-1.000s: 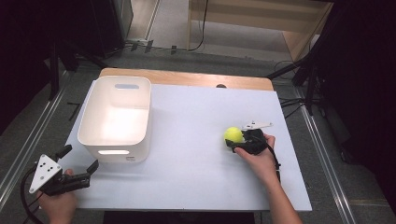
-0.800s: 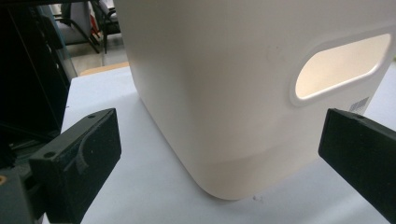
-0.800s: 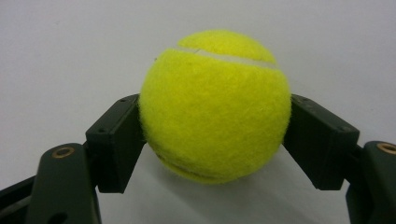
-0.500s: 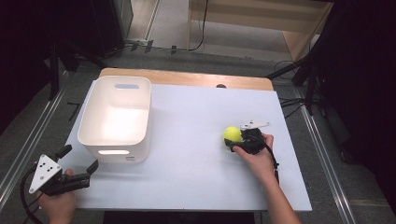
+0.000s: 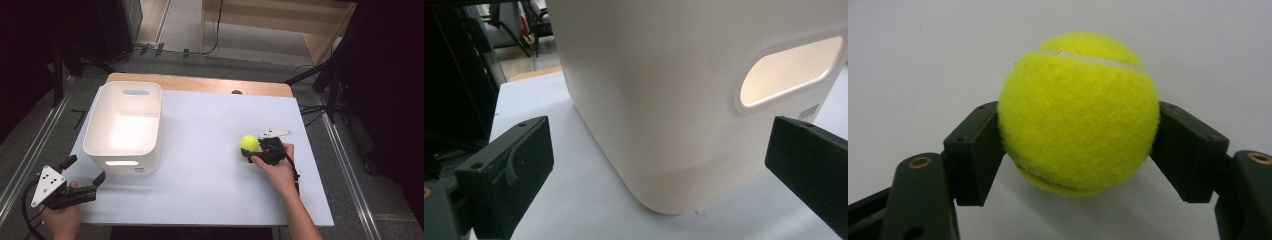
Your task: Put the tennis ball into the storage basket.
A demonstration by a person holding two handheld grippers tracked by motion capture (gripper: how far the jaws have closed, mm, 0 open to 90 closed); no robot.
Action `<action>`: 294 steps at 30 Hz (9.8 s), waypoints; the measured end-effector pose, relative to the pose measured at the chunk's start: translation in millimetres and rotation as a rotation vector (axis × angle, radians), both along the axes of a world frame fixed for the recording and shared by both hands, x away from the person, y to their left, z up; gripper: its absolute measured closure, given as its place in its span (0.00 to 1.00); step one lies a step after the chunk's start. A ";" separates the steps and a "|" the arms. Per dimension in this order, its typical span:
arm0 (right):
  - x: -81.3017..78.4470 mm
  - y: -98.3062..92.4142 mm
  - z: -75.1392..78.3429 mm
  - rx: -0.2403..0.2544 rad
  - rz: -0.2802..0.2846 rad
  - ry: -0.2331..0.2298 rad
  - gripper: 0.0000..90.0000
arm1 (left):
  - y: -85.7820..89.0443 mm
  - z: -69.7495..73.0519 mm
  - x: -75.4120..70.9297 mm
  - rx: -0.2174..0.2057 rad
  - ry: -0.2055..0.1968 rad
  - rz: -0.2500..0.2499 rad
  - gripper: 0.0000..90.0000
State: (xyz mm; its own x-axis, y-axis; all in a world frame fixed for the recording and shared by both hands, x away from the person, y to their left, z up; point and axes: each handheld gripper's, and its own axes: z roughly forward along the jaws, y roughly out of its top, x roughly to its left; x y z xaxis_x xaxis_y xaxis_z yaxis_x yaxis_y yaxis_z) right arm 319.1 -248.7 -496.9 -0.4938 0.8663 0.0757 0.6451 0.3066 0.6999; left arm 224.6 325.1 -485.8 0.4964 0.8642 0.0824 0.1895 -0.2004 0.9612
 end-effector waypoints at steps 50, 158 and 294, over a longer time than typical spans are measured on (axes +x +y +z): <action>3.2 39.4 41.5 0.033 0.126 -0.064 0.28 | 0.6 0.2 -0.4 -0.005 -0.001 0.001 0.00; 19.2 123.9 85.8 0.116 0.328 -0.107 0.28 | 1.6 0.2 -0.3 -0.011 -0.005 -0.009 0.00; 23.2 241.1 129.4 0.162 0.533 -0.156 0.28 | 3.0 0.6 -0.4 -0.030 -0.006 -0.016 0.00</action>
